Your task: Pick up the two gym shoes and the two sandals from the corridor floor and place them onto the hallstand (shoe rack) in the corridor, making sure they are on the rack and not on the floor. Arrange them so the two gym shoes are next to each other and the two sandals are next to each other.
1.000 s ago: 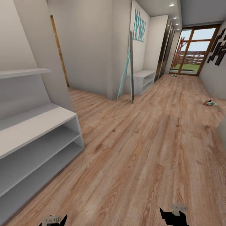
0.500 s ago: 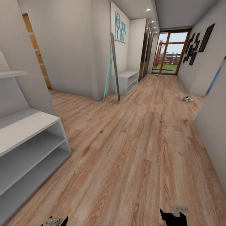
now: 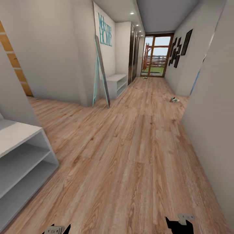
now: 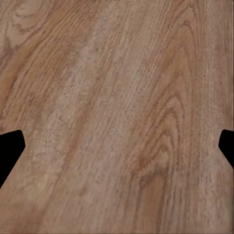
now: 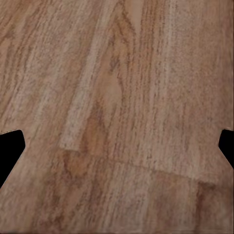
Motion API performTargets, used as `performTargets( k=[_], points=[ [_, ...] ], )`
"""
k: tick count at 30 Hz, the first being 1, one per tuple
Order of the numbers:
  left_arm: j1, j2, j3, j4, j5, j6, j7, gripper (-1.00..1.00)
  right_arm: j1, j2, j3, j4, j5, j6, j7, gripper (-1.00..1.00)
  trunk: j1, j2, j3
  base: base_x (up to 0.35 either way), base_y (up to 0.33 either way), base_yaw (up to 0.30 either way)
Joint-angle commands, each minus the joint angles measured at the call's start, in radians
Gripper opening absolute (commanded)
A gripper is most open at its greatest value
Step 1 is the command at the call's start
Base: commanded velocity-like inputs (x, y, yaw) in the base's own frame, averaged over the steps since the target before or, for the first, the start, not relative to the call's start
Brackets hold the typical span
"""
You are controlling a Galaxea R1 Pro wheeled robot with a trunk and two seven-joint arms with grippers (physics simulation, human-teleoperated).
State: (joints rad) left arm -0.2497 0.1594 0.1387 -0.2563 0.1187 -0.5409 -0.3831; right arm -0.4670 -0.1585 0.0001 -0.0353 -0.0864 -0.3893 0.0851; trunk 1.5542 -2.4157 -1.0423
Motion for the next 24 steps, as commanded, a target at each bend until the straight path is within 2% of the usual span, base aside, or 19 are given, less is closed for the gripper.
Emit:
performTargets(
  k=[1,9,24],
  points=[
    [0.000,0.000,0.002,0.001,0.010,0.001,-0.009,1.00,-0.001,0.000,0.000,0.002,-0.009,-0.003,0.008,1.00,0.000,0.000,0.000,0.000,0.000,-0.300],
    [0.000,-0.001,0.001,0.002,0.010,0.001,-0.007,1.00,-0.001,0.000,0.000,0.002,-0.009,-0.002,0.008,1.00,0.000,0.000,0.004,0.062,0.000,-0.300],
    [0.000,-0.002,0.001,0.002,0.010,0.001,-0.007,1.00,-0.001,0.002,0.000,0.002,-0.009,-0.001,0.008,1.00,0.000,0.000,0.009,0.309,0.000,-0.300]
  ],
)
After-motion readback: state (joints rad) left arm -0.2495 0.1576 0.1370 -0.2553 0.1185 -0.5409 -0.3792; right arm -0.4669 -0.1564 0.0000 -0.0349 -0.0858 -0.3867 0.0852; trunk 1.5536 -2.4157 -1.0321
